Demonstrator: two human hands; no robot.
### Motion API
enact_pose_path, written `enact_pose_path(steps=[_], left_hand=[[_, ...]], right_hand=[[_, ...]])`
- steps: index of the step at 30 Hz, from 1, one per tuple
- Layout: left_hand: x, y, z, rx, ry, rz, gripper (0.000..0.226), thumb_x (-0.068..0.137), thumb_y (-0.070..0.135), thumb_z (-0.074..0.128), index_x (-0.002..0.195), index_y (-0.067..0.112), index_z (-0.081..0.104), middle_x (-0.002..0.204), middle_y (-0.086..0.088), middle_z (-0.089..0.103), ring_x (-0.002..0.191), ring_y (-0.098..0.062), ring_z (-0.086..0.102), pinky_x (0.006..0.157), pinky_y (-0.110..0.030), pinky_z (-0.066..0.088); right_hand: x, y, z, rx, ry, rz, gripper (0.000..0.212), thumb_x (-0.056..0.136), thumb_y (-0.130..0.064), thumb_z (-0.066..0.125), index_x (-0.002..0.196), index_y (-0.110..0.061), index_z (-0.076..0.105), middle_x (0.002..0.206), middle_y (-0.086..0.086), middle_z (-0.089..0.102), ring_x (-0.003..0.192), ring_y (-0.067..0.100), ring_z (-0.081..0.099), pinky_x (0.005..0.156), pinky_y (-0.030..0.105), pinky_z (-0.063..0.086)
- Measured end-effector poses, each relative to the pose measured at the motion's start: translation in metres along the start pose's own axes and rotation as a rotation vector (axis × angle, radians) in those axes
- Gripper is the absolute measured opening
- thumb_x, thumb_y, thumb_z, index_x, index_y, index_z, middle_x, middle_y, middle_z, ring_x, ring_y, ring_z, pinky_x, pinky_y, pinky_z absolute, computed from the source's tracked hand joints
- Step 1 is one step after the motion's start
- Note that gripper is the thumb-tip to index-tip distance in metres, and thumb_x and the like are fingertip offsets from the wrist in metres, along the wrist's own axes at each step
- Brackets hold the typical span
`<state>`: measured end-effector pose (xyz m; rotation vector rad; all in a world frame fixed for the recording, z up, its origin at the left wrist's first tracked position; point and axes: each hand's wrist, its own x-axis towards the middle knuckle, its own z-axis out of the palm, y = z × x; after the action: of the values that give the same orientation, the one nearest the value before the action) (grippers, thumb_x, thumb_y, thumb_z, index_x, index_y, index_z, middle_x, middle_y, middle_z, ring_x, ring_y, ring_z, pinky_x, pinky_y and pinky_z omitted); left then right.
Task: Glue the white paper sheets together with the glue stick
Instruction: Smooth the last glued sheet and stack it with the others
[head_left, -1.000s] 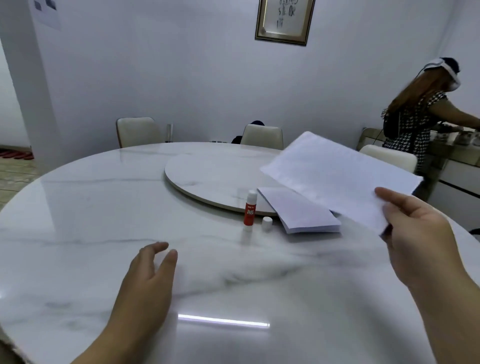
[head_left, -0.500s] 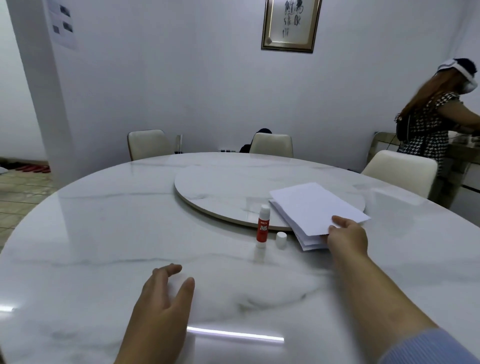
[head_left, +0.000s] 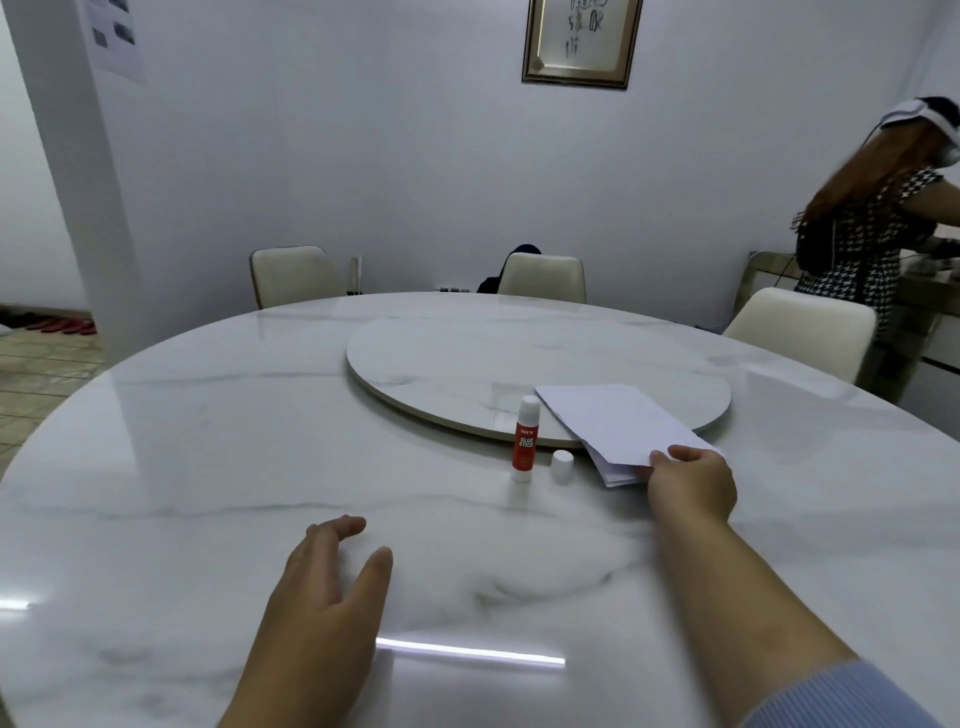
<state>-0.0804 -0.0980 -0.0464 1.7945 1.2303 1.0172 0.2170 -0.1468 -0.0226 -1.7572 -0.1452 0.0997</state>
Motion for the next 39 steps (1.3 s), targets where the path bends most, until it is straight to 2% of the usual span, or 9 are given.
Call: enact_pose_path(steps=[5, 10, 13, 16, 21, 24, 34, 37, 39], left_hand=[[0.001, -0.001, 0.001, 0.000, -0.004, -0.001, 0.032, 0.088, 0.031, 0.054, 0.120, 0.030, 0.050, 0.118, 0.014, 0.043, 0.106, -0.008, 0.039, 0.088, -0.027, 0.030], [0.000, 0.000, 0.001, 0.002, -0.009, -0.006, 0.033, 0.088, 0.031, 0.054, 0.121, 0.030, 0.050, 0.118, 0.014, 0.043, 0.107, -0.009, 0.040, 0.089, -0.028, 0.031], [-0.001, 0.002, 0.001, -0.003, -0.003, -0.006, 0.033, 0.089, 0.031, 0.054, 0.121, 0.030, 0.051, 0.117, 0.014, 0.043, 0.106, -0.008, 0.040, 0.089, -0.027, 0.030], [-0.001, 0.003, 0.000, -0.006, 0.002, -0.007, 0.032, 0.089, 0.030, 0.054, 0.121, 0.029, 0.051, 0.117, 0.014, 0.043, 0.106, -0.008, 0.040, 0.088, -0.027, 0.030], [-0.002, 0.003, 0.001, -0.011, 0.003, -0.008, 0.031, 0.089, 0.029, 0.054, 0.120, 0.029, 0.051, 0.117, 0.014, 0.043, 0.106, -0.009, 0.040, 0.089, -0.026, 0.030], [-0.002, 0.004, 0.001, -0.023, 0.009, -0.015, 0.031, 0.088, 0.028, 0.056, 0.119, 0.029, 0.053, 0.118, 0.013, 0.044, 0.107, -0.009, 0.040, 0.089, -0.027, 0.030], [-0.001, 0.001, 0.001, -0.027, 0.014, 0.005, 0.029, 0.088, 0.028, 0.055, 0.117, 0.030, 0.052, 0.118, 0.014, 0.046, 0.107, -0.009, 0.042, 0.088, -0.027, 0.030], [-0.001, 0.002, 0.000, -0.010, 0.008, 0.032, 0.029, 0.088, 0.029, 0.054, 0.117, 0.030, 0.052, 0.117, 0.014, 0.046, 0.107, -0.008, 0.041, 0.088, -0.027, 0.030], [-0.002, 0.003, 0.000, 0.013, -0.006, 0.052, 0.028, 0.088, 0.028, 0.053, 0.116, 0.030, 0.053, 0.116, 0.014, 0.047, 0.106, -0.007, 0.041, 0.088, -0.026, 0.030]], right_hand=[[-0.003, 0.006, -0.002, 0.016, -0.042, 0.092, 0.044, 0.082, -0.024, 0.067, 0.119, -0.014, 0.047, 0.126, 0.019, 0.053, 0.094, 0.035, 0.060, 0.063, 0.030, 0.041], [-0.003, 0.002, 0.008, 0.151, -0.124, 0.177, 0.056, 0.080, -0.019, 0.069, 0.131, -0.018, 0.044, 0.086, 0.004, 0.055, 0.061, 0.027, 0.060, 0.050, 0.028, 0.041], [0.006, 0.001, 0.012, 0.269, -0.087, 0.235, 0.055, 0.080, -0.011, 0.068, 0.131, -0.017, 0.047, 0.098, 0.014, 0.061, 0.051, 0.023, 0.053, 0.045, 0.026, 0.038], [0.016, 0.001, 0.014, 0.308, -0.049, 0.259, 0.054, 0.078, -0.008, 0.070, 0.128, -0.015, 0.052, 0.113, 0.017, 0.065, 0.056, 0.023, 0.054, 0.053, 0.030, 0.043], [0.025, -0.005, 0.021, 0.282, 0.002, 0.285, 0.055, 0.076, -0.010, 0.073, 0.127, -0.017, 0.053, 0.124, 0.015, 0.062, 0.103, 0.032, 0.064, 0.084, 0.041, 0.053], [0.025, -0.008, 0.028, 0.204, 0.022, 0.236, 0.056, 0.077, -0.012, 0.074, 0.128, -0.014, 0.052, 0.128, 0.015, 0.059, 0.111, 0.032, 0.060, 0.087, 0.034, 0.050], [0.040, -0.019, 0.014, 0.325, 0.109, 0.322, 0.030, 0.086, -0.006, 0.051, 0.108, -0.018, 0.067, 0.119, 0.005, 0.064, 0.104, 0.026, 0.060, 0.080, 0.028, 0.043], [0.043, -0.031, -0.026, 0.116, 0.182, 0.187, 0.035, 0.091, -0.009, 0.048, 0.124, -0.005, 0.059, 0.130, 0.017, 0.059, 0.115, 0.034, 0.057, 0.092, 0.035, 0.043], [0.038, -0.037, -0.065, 0.064, 0.152, 0.057, 0.037, 0.087, -0.005, 0.051, 0.122, 0.005, 0.057, 0.118, 0.022, 0.064, 0.095, 0.034, 0.063, 0.081, 0.036, 0.047]])
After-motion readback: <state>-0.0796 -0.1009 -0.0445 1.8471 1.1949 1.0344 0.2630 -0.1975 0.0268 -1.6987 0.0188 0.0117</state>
